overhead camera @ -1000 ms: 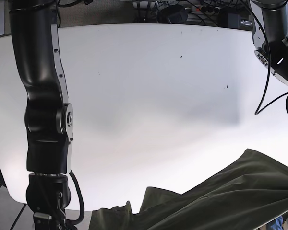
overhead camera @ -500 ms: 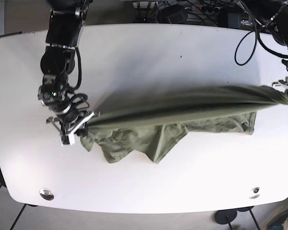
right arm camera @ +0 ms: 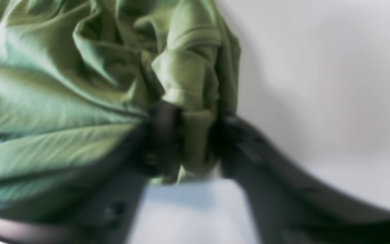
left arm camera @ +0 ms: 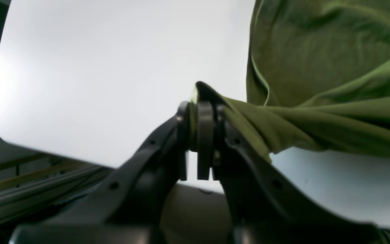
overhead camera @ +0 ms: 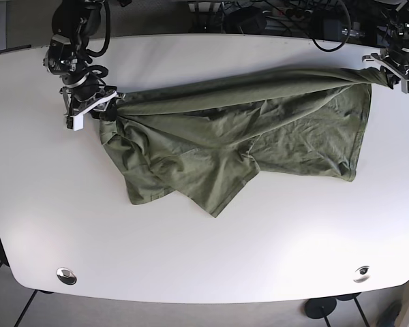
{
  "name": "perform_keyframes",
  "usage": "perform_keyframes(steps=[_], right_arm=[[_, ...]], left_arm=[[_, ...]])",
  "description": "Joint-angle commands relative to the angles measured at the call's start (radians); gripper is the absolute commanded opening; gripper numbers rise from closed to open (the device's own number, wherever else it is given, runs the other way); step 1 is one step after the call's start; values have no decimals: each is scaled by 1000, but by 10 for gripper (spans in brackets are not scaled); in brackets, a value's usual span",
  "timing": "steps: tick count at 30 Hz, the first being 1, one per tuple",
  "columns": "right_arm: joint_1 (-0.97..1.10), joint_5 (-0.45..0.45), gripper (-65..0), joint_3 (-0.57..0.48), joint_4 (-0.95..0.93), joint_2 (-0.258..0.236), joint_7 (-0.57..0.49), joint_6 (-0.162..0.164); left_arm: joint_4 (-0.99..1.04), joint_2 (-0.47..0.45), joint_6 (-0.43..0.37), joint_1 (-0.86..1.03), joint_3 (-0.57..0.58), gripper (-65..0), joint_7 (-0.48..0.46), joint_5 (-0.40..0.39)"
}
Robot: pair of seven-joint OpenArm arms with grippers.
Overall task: Fold the T-shirt properly
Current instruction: 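Grasp another edge of the olive shirt with the right gripper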
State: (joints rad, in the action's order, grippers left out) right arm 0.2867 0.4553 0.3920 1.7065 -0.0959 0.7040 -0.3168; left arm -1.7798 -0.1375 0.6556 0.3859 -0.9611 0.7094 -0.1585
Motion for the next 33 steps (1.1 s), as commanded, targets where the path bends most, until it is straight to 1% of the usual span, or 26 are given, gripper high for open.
perform_keyframes(steps=[1,2,3,4,6,7,10,14,16,17,18,19,21,22,23,24,28,29,31,33], right_arm=[[13,78,-263,3,80,-32,-24,-5],[22,99,-209,3,112,-41,-24,-5],[22,115,-176,3,140,-51,-24,-5],[21,124,-157,-1,162,-63,-24,-5],[-16,133,-152,-49,186,-81,-24,-5],[-43,133,-152,-86,183,-101,-24,-5],[-159,132,-151,-236,126,-152,-22,3],[-373,132,-154,-396,-78,-160,-22,3],[-490,132,-154,-482,-204,-153,-24,3],[-570,132,-154,-542,-302,-152,-28,-3],[-620,132,-154,-572,-365,-150,-31,-3],[-689,132,-154,-618,-452,-141,-45,-5],[-771,132,-154,-675,-553,-115,-77,-5],[-824,132,-154,-709,-639,-101,-103,-5],[-860,132,-154,-738,-698,-98,-122,-5],[-909,132,-154,-789,-782,-77,-157,-5],[-958,132,-154,-885,-951,-46,-248,-5],[-958,132,-154,-902,-977,-34,-271,-5],[-955,132,-154,-925,-1021,-25,-303,-5],[-944,132,-154,-954,-1040,-23,-314,-5]], left_arm=[[-21,-20,-4,0,-9,-650,-21,-6],[-21,-20,-4,0,-9,-650,-21,-6],[-21,-20,-4,0,-9,-650,-21,-6],[-21,-20,-4,0,-9,-650,-21,-6],[-21,-18,-4,0,-9,-650,-20,-6],[-21,-18,-4,0,-9,-650,-17,-6],[-21,-18,-4,0,-9,-650,-15,-6],[-21,-18,-4,0,-9,-650,-15,-6],[-21,-18,-4,0,-9,-650,-15,-6],[-21,-18,-4,0,-9,-650,-15,-6],[-21,-18,-4,0,-9,-650,-15,-6],[-21,-18,-4,0,-9,-650,-15,-6],[-19,-18,-4,0,-9,-650,-15,-6],[-19,-17,-4,0,-9,-650,-15,-6],[-19,-17,-4,0,-9,-650,-15,-6],[-19,-15,-4,0,-9,-650,-15,-6],[-21,2,-4,0,-9,-650,-15,-6],[-21,2,-4,0,-9,-650,-15,-6],[-21,2,-4,0,-9,-650,-15,-6],[-21,2,-4,0,-9,-650,-15,-6]])
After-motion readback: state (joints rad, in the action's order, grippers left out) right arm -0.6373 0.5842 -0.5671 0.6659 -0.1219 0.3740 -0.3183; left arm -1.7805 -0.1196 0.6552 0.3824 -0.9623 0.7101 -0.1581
